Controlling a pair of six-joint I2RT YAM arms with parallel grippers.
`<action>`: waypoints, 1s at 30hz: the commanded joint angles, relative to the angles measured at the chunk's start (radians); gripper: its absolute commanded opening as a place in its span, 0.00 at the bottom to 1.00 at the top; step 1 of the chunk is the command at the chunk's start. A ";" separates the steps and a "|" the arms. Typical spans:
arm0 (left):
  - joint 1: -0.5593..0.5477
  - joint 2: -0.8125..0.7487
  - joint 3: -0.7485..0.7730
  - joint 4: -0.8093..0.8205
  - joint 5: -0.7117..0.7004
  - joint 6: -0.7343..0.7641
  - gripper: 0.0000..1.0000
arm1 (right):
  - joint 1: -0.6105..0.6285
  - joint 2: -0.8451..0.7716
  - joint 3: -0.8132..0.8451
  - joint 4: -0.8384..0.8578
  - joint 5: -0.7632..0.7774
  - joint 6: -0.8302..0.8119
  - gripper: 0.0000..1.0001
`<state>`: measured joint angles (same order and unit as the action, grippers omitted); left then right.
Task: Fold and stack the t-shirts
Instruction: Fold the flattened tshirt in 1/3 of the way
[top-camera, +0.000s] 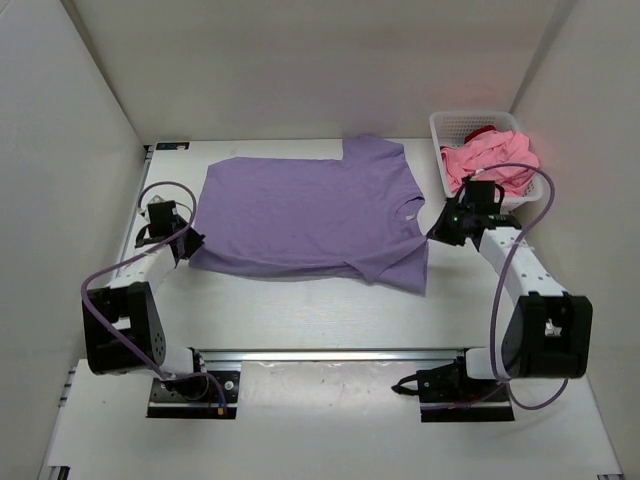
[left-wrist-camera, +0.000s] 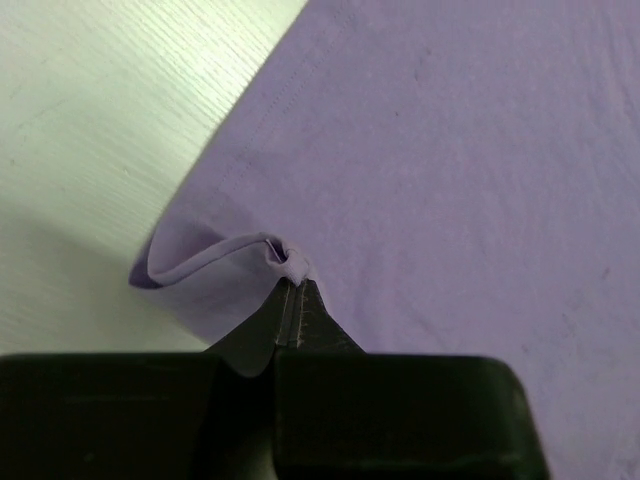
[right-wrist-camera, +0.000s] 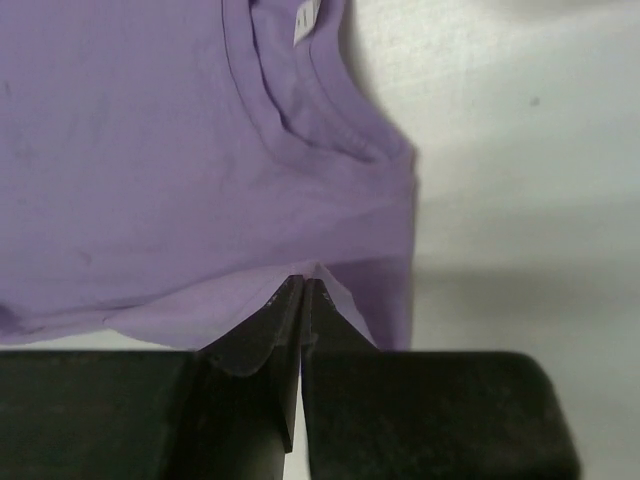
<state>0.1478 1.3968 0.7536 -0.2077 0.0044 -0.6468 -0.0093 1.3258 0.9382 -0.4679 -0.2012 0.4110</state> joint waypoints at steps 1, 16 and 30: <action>0.006 0.031 0.062 0.033 -0.033 -0.016 0.00 | -0.011 0.074 0.094 0.078 0.008 -0.032 0.00; 0.010 0.280 0.265 0.019 -0.072 0.012 0.00 | 0.040 0.515 0.531 0.098 0.028 -0.100 0.00; 0.025 0.321 0.283 0.083 -0.047 0.003 0.10 | 0.020 0.750 0.749 0.078 -0.007 -0.100 0.00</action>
<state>0.1604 1.7451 0.9981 -0.1787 -0.0441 -0.6441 0.0193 2.0533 1.6321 -0.4099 -0.2062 0.3141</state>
